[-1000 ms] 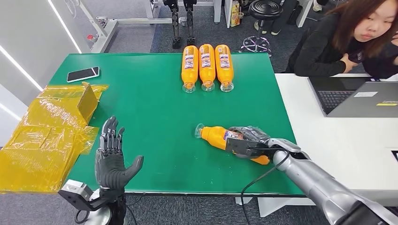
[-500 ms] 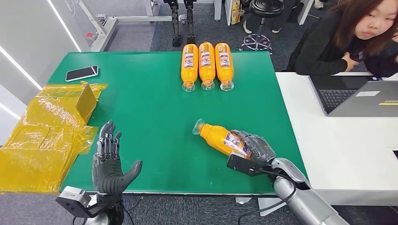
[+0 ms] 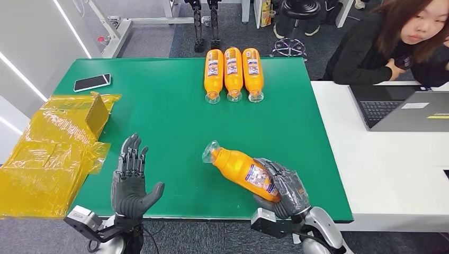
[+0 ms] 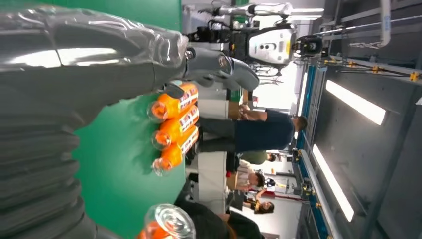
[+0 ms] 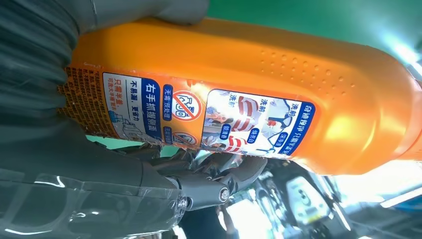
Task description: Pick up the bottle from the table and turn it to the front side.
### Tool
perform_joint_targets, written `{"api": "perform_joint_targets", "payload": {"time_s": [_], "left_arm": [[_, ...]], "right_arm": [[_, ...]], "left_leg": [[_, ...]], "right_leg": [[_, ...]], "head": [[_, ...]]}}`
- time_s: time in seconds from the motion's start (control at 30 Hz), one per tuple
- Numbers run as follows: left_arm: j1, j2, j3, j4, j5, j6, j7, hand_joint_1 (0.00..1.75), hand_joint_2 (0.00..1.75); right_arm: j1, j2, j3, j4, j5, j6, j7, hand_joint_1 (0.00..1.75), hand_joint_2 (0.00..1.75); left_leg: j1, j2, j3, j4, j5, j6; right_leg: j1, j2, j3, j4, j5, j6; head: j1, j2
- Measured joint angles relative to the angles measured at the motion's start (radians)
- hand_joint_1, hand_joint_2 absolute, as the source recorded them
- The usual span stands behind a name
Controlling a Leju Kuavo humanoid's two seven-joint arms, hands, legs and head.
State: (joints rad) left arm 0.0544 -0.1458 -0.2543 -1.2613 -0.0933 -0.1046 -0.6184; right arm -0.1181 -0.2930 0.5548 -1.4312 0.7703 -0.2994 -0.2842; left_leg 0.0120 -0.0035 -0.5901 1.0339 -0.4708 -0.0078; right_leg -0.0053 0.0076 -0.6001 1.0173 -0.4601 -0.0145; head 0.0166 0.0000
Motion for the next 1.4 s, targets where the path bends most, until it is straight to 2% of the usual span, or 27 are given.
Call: {"api": "perform_joint_targets", "payload": {"time_s": [0.13, 0.33, 0.47, 0.63, 0.87, 1.13, 1.4], "left_arm": [[-0.015, -0.002, -0.004, 0.018, 0.056, -0.093, 0.017, 0.00, 1.75], [-0.052, -0.009, -0.019, 0.076, 0.188, -0.288, 0.052, 0.00, 1.75], [-0.066, -0.014, -0.032, 0.106, 0.227, -0.361, 0.069, 0.00, 1.75], [-0.088, -0.028, -0.049, 0.144, 0.237, -0.372, 0.081, 0.00, 1.75], [-0.124, -0.043, -0.053, 0.184, 0.238, -0.354, 0.083, 0.00, 1.75], [-0.147, -0.042, -0.052, 0.200, 0.242, -0.341, 0.077, 0.00, 1.75], [-0.142, -0.024, -0.050, 0.180, 0.241, -0.332, 0.087, 0.00, 1.75]], "right_arm": [[0.001, 0.048, 0.005, -0.007, 0.028, -0.017, -0.013, 1.75, 1.75], [0.003, 0.112, 0.022, -0.010, 0.063, -0.024, -0.015, 1.75, 1.75], [0.012, 0.139, 0.037, -0.022, 0.071, -0.031, -0.034, 1.75, 1.75], [0.027, 0.168, 0.068, -0.035, 0.068, -0.045, -0.065, 1.75, 1.75], [0.008, 0.221, 0.127, -0.009, -0.016, -0.044, -0.095, 1.75, 1.75], [-0.035, 0.285, 0.189, 0.103, -0.130, -0.031, -0.123, 1.75, 1.75], [-0.067, 0.342, 0.222, 0.215, -0.189, -0.013, -0.149, 1.75, 1.75]], "left_leg": [[0.000, 0.000, 0.000, 0.000, 0.000, 0.000], [0.000, 0.000, 0.000, 0.000, 0.000, 0.000], [0.000, 0.000, 0.000, 0.000, 0.000, 0.000], [0.000, 0.000, 0.000, 0.000, 0.000, 0.000], [0.000, 0.000, 0.000, 0.000, 0.000, 0.000], [0.000, 0.000, 0.000, 0.000, 0.000, -0.001], [0.000, 0.000, 0.000, 0.000, 0.000, -0.001]], "right_leg": [[0.000, 0.000, 0.000, 0.000, 0.000, 0.000], [0.000, 0.000, 0.000, 0.000, 0.000, 0.000], [0.000, 0.000, 0.000, 0.000, 0.000, 0.000], [0.000, 0.000, 0.000, 0.000, 0.000, 0.000], [0.000, 0.000, 0.000, 0.001, 0.000, 0.000], [0.000, 0.000, 0.000, 0.001, 0.000, 0.000], [0.000, 0.000, 0.000, 0.001, 0.000, 0.000]], "head": [[0.000, 0.000], [0.000, 0.000], [0.000, 0.000], [0.000, 0.000], [0.000, 0.000], [0.000, 0.000], [0.000, 0.000]]}}
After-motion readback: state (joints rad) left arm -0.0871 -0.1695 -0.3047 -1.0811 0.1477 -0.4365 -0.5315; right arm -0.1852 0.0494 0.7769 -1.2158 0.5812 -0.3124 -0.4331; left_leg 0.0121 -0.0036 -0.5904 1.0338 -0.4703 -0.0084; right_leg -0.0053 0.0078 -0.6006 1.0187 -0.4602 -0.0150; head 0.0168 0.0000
